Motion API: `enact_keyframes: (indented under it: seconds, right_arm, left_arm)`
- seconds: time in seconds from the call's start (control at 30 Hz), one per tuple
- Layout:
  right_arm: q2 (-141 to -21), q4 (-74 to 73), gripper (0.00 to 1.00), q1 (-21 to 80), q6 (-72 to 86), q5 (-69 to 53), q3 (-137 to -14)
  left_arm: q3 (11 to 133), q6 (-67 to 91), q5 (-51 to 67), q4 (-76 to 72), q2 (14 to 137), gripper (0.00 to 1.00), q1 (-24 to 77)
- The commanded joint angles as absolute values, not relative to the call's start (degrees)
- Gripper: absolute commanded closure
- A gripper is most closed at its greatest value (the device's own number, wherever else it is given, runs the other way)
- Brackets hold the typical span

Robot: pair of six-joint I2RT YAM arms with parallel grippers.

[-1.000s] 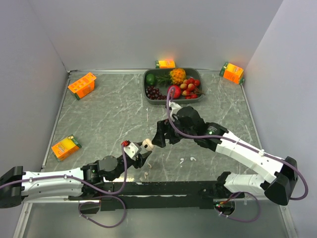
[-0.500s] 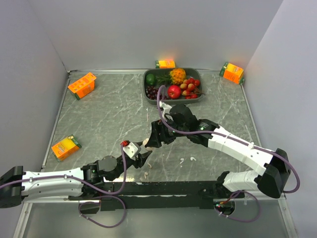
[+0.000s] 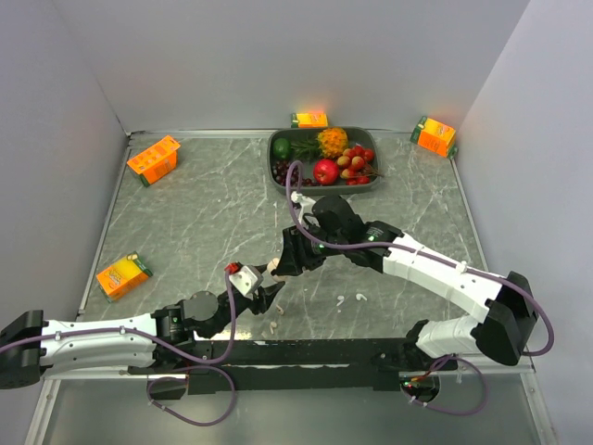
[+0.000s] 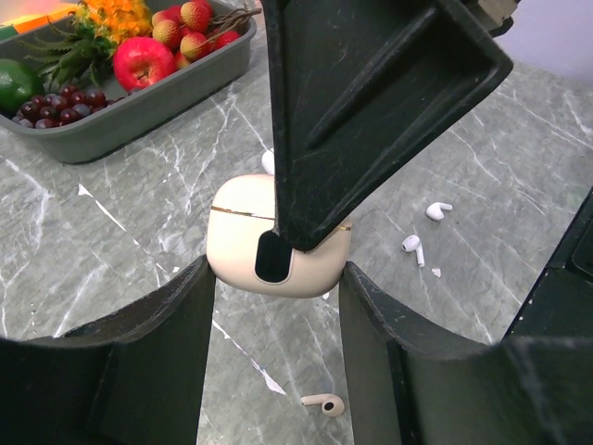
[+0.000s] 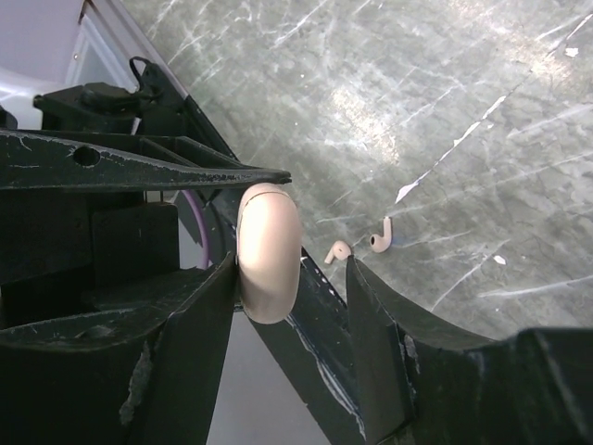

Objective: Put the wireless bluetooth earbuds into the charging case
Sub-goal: Pick up the charging case at the center of the board.

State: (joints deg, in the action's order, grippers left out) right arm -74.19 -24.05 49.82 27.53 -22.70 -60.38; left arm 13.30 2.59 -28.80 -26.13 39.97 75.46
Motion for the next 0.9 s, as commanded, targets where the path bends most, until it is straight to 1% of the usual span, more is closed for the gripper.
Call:
enact_keyframes:
  seconds: [0.0,0.07,0.1,0.13,0.17,0.27,0.3,0.33,0.37,0.4,0.47,0.5,0.57,0.73,0.77,0.8,0.83,0.87]
  right_arm:
    - [-75.06,-22.94,0.46,49.75,26.63,-23.90,-63.81]
    - [-75.32,-22.68,0.50,49.83,26.54,-24.26,-63.81]
    - [-75.41,-22.41,0.55,49.75,26.54,-24.52,-63.90]
    - [-75.41,-22.24,0.59,49.75,26.54,-25.04,-63.81]
    - [-75.32,-22.06,0.67,49.75,26.54,-25.31,-63.81]
    - [-74.97,-21.71,0.80,49.83,26.19,-25.93,-63.72]
    - [-74.88,-21.71,0.90,49.83,26.10,-26.01,-63.81]
    - [-74.80,-21.88,0.97,49.83,26.02,-26.10,-63.81]
    - [-74.71,-21.97,1.00,49.83,26.02,-26.28,-63.90]
    - [-74.62,-21.97,1.00,49.83,25.84,-26.37,-63.90]
    - [-74.44,-22.15,1.00,49.75,25.58,-26.63,-63.90]
    - [-74.36,-22.24,1.00,50.01,25.49,-26.80,-63.98]
    - [-74.36,-22.93,1.00,50.27,24.97,-26.98,-64.16]
    - [-74.27,-24.26,1.00,50.45,24.00,-27.77,-64.95]
    - [-74.27,-24.95,1.00,50.54,23.73,-28.03,-65.21]
    - [-74.27,-25.05,1.00,50.71,23.64,-28.30,-65.30]
    - [-74.27,-25.22,1.00,50.71,23.56,-28.47,-65.39]
    - [-74.35,-25.40,1.00,50.89,23.38,-28.65,-65.65]
  left_arm:
    - [13.80,2.72,-28.83,-29.97,39.81,0.99,75.85]
    - [13.71,2.81,-28.74,-30.23,39.90,0.99,75.85]
    - [13.71,2.99,-28.74,-30.32,39.99,0.99,75.76]
    - [13.80,2.99,-29.00,-30.24,40.08,0.99,75.76]
    - [13.89,3.08,-29.09,-30.15,40.25,0.99,75.76]
    - [13.97,3.16,-29.62,-30.06,40.25,0.92,75.76]
    - [13.97,2.99,-29.62,-30.06,40.43,0.87,75.85]
    - [14.06,2.99,-29.53,-30.06,40.34,0.83,75.76]
    - [14.06,2.90,-29.62,-29.97,40.52,0.79,75.76]
    - [14.15,2.64,-29.62,-29.97,40.69,0.73,75.76]
    - [14.33,2.55,-29.97,-29.97,41.04,0.67,75.76]
    - [14.41,2.37,-29.88,-30.06,41.13,0.61,75.76]
    - [14.24,2.02,-29.53,-30.41,41.05,0.53,75.76]
    - [14.24,0.88,-28.92,-30.94,40.78,0.39,75.76]
    - [14.24,0.79,-28.65,-30.94,40.78,0.34,75.85]
    - [14.33,0.70,-28.22,-31.02,40.78,0.33,75.76]
    - [14.33,0.70,-27.95,-31.03,40.69,0.19,75.76]
    - [14.41,0.79,-27.60,-31.03,40.52,0.17,75.85]
